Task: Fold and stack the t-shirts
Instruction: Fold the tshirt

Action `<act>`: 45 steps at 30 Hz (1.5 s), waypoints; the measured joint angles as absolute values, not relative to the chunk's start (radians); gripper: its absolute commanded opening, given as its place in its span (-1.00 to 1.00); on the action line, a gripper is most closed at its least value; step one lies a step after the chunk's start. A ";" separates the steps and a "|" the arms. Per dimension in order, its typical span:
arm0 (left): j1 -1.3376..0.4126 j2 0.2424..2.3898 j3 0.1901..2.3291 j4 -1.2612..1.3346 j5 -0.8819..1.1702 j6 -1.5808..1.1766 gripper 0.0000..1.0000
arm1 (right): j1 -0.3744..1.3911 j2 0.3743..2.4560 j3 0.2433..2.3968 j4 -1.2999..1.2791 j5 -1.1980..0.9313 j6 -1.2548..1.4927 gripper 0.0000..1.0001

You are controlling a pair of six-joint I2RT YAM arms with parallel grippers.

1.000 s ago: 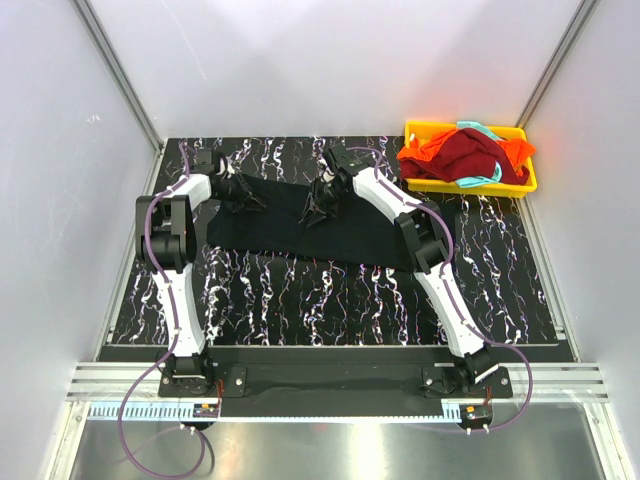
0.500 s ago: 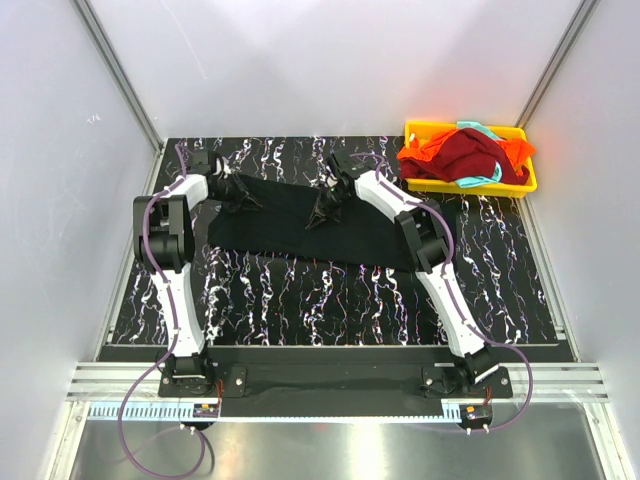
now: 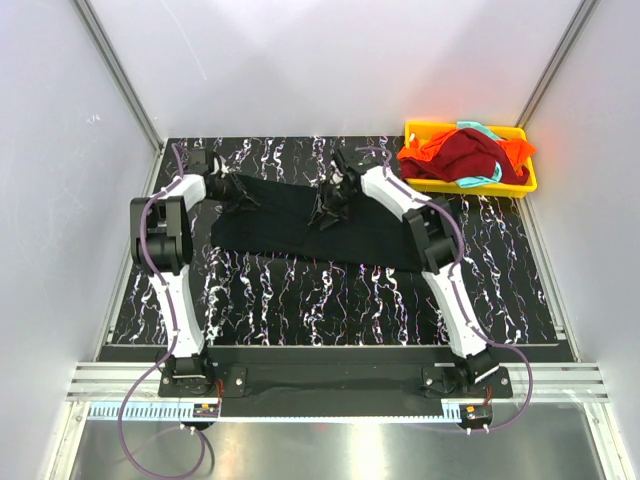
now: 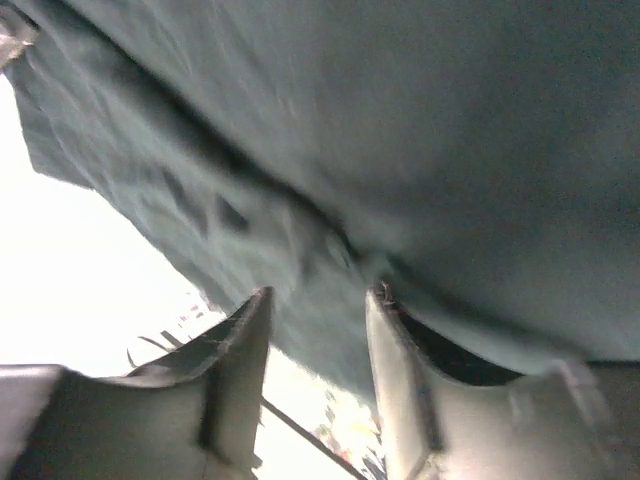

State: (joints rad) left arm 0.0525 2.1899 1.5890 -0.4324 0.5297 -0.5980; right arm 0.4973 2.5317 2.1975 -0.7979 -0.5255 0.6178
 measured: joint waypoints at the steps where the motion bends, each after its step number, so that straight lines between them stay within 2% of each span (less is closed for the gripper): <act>1: 0.052 2.169 1.574 -0.435 0.520 -0.598 -0.41 | 0.493 2.508 2.183 -0.818 -0.511 0.599 0.21; 4: 0.050 2.063 1.510 -0.452 0.488 -0.595 -0.40 | 0.471 2.407 2.111 -0.876 -0.456 0.524 0.35; 8: 0.030 1.881 1.404 -0.456 0.431 -0.597 -0.41 | 0.417 2.185 1.890 -0.908 -0.373 0.427 0.40; 14: -0.058 1.752 1.288 -0.435 0.372 -0.611 -0.42 | 0.308 1.943 1.615 -0.942 -0.274 0.315 0.31; 15: -0.070 1.754 1.272 -0.429 0.369 -0.612 -0.43 | 0.299 1.927 1.579 -0.942 -0.260 0.305 0.19; 18: -0.086 1.780 1.237 -0.432 0.363 -0.614 -0.44 | 0.284 1.909 1.492 -0.940 -0.229 0.290 -0.14; 23: -0.066 1.874 1.243 -0.422 0.355 -0.595 -0.49 | 0.187 1.908 1.383 -0.914 -0.225 0.315 -0.21; 28: -0.032 1.976 1.280 -0.426 0.386 -0.593 -0.53 | 0.088 1.908 1.368 -0.883 -0.176 0.335 -0.28; 35: -0.012 2.018 1.337 -0.416 0.398 -0.590 -0.53 | 0.062 1.898 1.332 -0.851 -0.105 0.353 -0.21; 39: -0.010 2.019 1.337 -0.416 0.407 -0.579 -0.53 | -0.005 1.877 1.286 -0.852 -0.072 0.364 -0.28; 45: 0.009 2.020 1.337 -0.416 0.420 -0.572 -0.54 | -0.064 1.875 1.247 -0.831 -0.043 0.386 -0.61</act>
